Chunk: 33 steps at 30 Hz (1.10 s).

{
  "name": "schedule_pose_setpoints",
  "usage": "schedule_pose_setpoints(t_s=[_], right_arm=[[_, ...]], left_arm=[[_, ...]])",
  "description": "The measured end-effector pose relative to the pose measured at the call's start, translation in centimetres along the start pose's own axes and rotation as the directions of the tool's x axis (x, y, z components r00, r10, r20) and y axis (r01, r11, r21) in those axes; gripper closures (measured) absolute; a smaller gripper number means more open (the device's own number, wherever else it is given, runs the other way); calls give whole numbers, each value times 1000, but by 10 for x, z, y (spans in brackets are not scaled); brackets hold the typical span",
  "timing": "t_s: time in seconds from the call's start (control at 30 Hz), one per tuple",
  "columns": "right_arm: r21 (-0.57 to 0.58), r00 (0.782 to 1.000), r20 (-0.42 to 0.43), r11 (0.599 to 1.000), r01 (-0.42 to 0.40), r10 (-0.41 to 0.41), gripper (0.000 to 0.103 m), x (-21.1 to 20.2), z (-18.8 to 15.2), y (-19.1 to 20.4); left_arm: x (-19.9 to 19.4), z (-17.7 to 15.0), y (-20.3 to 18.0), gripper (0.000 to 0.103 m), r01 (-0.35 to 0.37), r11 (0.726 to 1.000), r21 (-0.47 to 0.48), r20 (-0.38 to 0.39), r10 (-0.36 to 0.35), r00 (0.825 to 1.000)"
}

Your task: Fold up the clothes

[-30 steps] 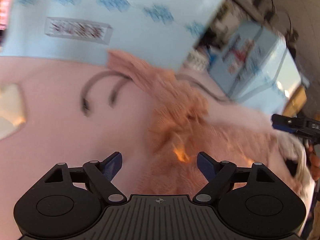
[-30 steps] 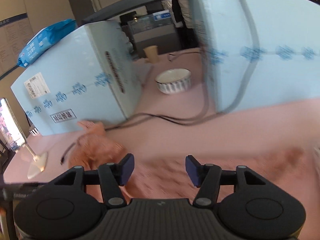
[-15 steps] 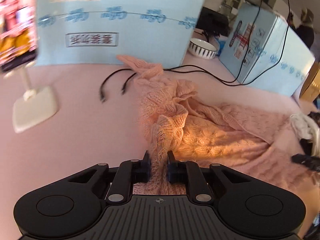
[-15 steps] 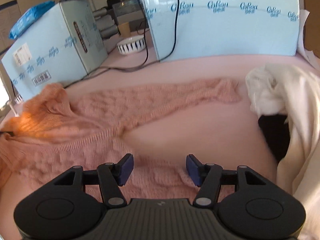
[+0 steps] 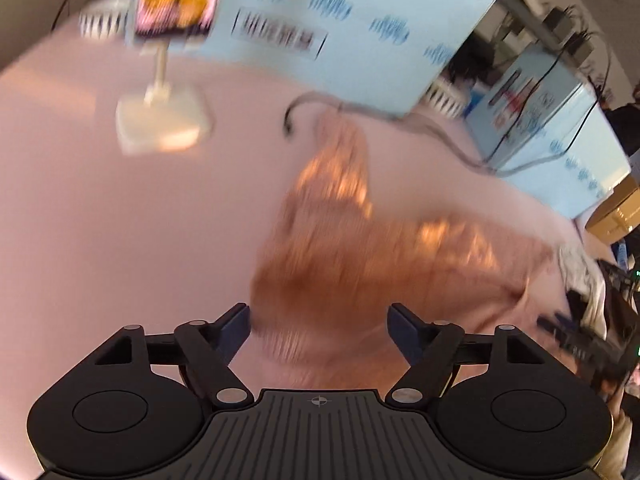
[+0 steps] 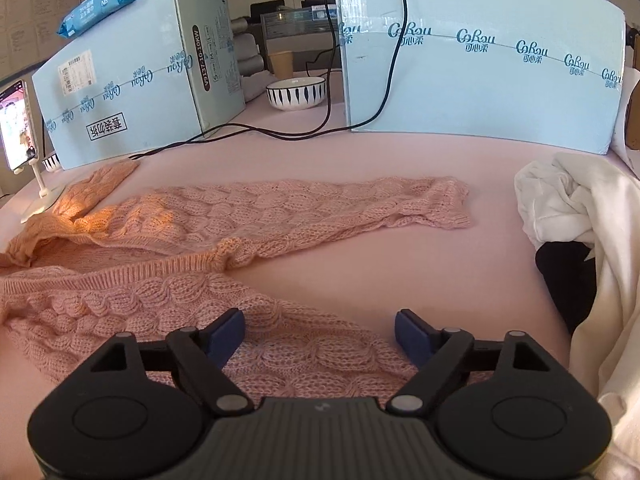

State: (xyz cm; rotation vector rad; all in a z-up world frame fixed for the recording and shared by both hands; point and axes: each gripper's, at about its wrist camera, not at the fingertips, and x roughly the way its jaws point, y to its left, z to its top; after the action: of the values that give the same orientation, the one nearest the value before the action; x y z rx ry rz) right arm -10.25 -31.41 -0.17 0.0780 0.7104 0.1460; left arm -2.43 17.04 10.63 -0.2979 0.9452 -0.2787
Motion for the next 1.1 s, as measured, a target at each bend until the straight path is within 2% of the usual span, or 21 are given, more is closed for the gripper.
schedule_pose_setpoints(t_s=[0.07, 0.13, 0.27, 0.3, 0.37, 0.43, 0.5, 0.53, 0.57, 0.7, 0.8, 0.9, 0.97, 1.0, 1.03, 1.1], right_arm=[[-10, 1000, 26, 1000, -6, 6, 13, -1, -5, 0], [-8, 999, 43, 1000, -19, 19, 11, -2, -8, -1], [44, 995, 71, 996, -74, 71, 9, -5, -10, -12], [67, 992, 81, 993, -98, 92, 9, -6, -10, -17], [97, 988, 96, 987, -129, 120, 7, -7, -11, -22], [122, 984, 109, 980, -157, 144, 6, -7, -12, -27], [143, 980, 119, 974, -175, 159, 6, -8, -12, -30], [160, 977, 127, 969, -190, 170, 6, -8, -13, -33], [177, 974, 135, 963, -204, 181, 6, -8, -13, -36], [234, 963, 165, 940, -249, 214, 6, -9, -15, -45], [241, 961, 170, 937, -253, 216, 6, -10, -15, -45], [242, 961, 170, 936, -254, 216, 6, -10, -15, -45], [243, 961, 171, 936, -255, 217, 6, -10, -16, -45], [244, 961, 172, 936, -255, 217, 6, -10, -16, -45], [245, 961, 173, 935, -256, 217, 6, -10, -15, -45], [245, 961, 173, 935, -256, 218, 6, -10, -16, -45]], left_arm=[[17, 33, -9, 16, -1, 1000, 25, 37, 0, 999], [42, 62, -15, 15, -33, 999, 31, 46, 31, 998], [129, 104, -10, 15, -95, 995, 41, -76, 98, 992], [145, 106, -8, 15, -89, 996, 26, -102, 91, 991], [170, 105, -7, 12, -27, 999, 27, -123, 30, 992], [178, 106, -16, 16, -8, 996, 88, -78, 15, 997], [184, 109, -23, 57, -24, 995, 98, -71, 31, 997], [188, 111, -27, 90, -35, 995, 94, -75, 42, 996], [191, 113, -29, 93, -41, 995, 90, -72, 48, 996], [196, 123, -45, 95, -64, 988, 139, 4, 64, 998], [189, 139, -62, 95, -43, 982, 182, 121, 21, 992], [188, 159, -78, 95, -43, 974, 224, 230, -10, 973], [200, 170, -87, 94, -130, 963, 237, 296, 56, 954], [208, 173, -88, 92, -167, 958, 235, 306, 90, 948], [218, 176, -87, 89, -183, 956, 231, 294, 111, 949], [240, 178, -83, 75, -169, 964, 207, 219, 122, 968]])
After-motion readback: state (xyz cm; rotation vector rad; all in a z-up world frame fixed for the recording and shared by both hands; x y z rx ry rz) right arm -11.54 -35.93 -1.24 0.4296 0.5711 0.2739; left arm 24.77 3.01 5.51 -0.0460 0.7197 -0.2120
